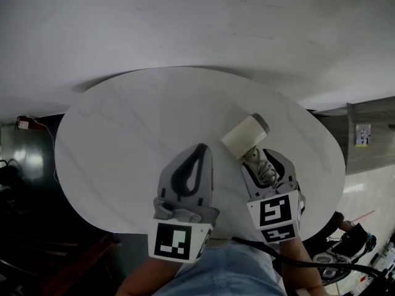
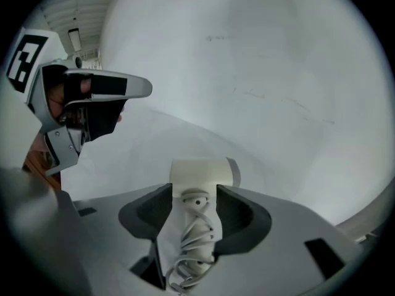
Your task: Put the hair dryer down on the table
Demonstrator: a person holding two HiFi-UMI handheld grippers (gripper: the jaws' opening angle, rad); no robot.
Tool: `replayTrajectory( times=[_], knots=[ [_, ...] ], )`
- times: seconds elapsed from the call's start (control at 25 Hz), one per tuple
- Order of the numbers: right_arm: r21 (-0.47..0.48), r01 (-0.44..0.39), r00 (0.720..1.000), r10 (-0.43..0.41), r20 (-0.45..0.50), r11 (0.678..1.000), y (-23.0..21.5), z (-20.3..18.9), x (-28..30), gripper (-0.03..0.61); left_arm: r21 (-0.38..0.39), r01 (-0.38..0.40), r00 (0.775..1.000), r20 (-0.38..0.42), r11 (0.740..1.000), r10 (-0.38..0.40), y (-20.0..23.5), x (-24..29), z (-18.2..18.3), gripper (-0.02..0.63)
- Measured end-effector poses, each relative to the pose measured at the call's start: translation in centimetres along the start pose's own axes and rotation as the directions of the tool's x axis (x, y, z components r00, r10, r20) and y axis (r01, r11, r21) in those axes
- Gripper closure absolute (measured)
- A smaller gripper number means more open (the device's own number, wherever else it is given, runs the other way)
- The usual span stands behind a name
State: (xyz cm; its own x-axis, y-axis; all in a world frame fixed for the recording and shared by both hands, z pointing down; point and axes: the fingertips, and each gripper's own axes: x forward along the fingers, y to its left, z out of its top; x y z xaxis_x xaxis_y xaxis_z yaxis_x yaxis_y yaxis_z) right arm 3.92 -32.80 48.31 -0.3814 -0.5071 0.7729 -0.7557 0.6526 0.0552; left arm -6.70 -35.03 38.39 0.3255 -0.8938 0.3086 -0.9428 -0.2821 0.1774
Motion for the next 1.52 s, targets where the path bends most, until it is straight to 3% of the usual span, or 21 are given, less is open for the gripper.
replayTrajectory(
  times=[0.16,0.28,0.44,0.72,0.84,1.08,1.52],
  knots=[
    [0.077,0.002,0.993,-0.011,0.12,0.997,0.8,2.1,-3.1,0.348,0.04,0.029,0.998,0.055,0.999,-0.031,-1.3,-1.9,2.4,0.597],
    [0.136,0.008,0.972,-0.039,0.23,0.991,1.3,4.4,-5.9,0.352,0.067,0.053,0.994,0.087,0.996,-0.059,-2.4,-3.6,4.0,0.597],
    [0.165,0.037,0.923,-0.097,0.372,0.986,1.9,7.8,-9.9,0.389,0.1,0.086,0.986,0.137,0.991,-0.1,-3.6,-5.8,6.2,0.597],
    [0.159,0.106,0.812,-0.177,0.556,0.982,4.0,12.0,-15.8,0.545,0.15,0.141,0.961,0.217,0.979,-0.171,-5.1,-9.1,9.5,0.597],
    [0.179,0.133,0.775,-0.215,0.594,0.975,4.6,12.8,-17.3,0.568,0.175,0.153,0.954,0.232,0.973,-0.192,-5.5,-10.1,10.2,0.597],
    [0.192,0.148,0.738,-0.238,0.632,0.97,5.1,13.7,-18.7,0.568,0.202,0.167,0.938,0.27,0.965,-0.219,-5.7,-11.5,11.6,0.597],
    [0.17,0.181,0.711,-0.248,0.658,0.969,6.8,14.1,-20.3,0.568,0.23,0.173,0.929,0.284,0.958,-0.236,-6.2,-12.4,11.9,0.597]
  ],
)
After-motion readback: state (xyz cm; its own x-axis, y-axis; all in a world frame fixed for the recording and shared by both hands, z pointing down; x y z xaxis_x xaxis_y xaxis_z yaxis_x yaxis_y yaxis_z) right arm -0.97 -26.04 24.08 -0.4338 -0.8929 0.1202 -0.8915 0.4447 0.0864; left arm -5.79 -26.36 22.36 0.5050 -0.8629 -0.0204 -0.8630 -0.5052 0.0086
